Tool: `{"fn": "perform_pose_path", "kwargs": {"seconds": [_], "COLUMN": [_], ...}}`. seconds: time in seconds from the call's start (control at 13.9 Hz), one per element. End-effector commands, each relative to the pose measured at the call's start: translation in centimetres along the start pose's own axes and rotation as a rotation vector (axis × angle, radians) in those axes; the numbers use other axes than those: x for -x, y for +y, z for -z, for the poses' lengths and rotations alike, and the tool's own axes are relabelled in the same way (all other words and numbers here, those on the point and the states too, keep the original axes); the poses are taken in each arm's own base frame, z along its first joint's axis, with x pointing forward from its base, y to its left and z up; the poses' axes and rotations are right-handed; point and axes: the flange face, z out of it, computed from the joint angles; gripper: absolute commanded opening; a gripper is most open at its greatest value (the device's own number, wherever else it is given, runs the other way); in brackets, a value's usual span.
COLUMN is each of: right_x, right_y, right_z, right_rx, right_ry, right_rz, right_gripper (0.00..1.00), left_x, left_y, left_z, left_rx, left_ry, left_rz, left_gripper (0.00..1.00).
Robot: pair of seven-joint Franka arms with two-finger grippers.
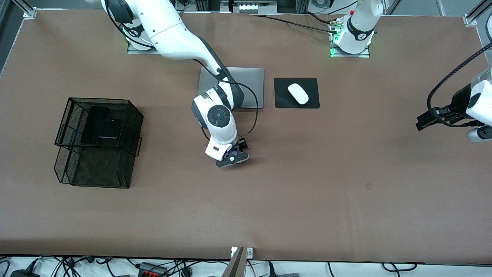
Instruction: Place phones with both arms
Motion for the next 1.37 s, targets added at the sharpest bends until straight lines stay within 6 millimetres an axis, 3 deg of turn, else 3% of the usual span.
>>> {"fn": "perform_pose_path", "kwargs": {"seconds": [0.0,0.22,0.29,0.58,1.3], "right_x": [-0.3,-1.2,-1.2,-1.2,-1.1], "right_y": [-0.3,-0.5,-0.5,-0.4,0.1], "right_z": [-0.8,0.7,0.6,0.3,-0.6], "right_rx": [-0.029,-0.043,-0.042,-0.037,-0.034], "right_ry": [-0.005,0.025,0.024,0.022,0.011], "right_rz": [-0.032,-0.034,-0.032,-0.003,0.019], "right_gripper": [1.00,1.00,1.00,1.00,1.00], "left_x": [0.6,1.6,3.0,4.6,3.6], "left_y": [-0.2,-1.6,-1.0,-0.5,-2.4], "left_z": [-1.1,-2.6,-1.9,-2.8,-3.8], "left_rx": [-0.015,-0.013,-0.014,-0.020,0.013], "left_ry": [0.012,-0.028,0.001,-0.015,-0.040], "left_rz": [-0.039,-0.016,-0.021,0.009,0.006], "left_gripper": [1.00,1.00,1.00,1.00,1.00]}}
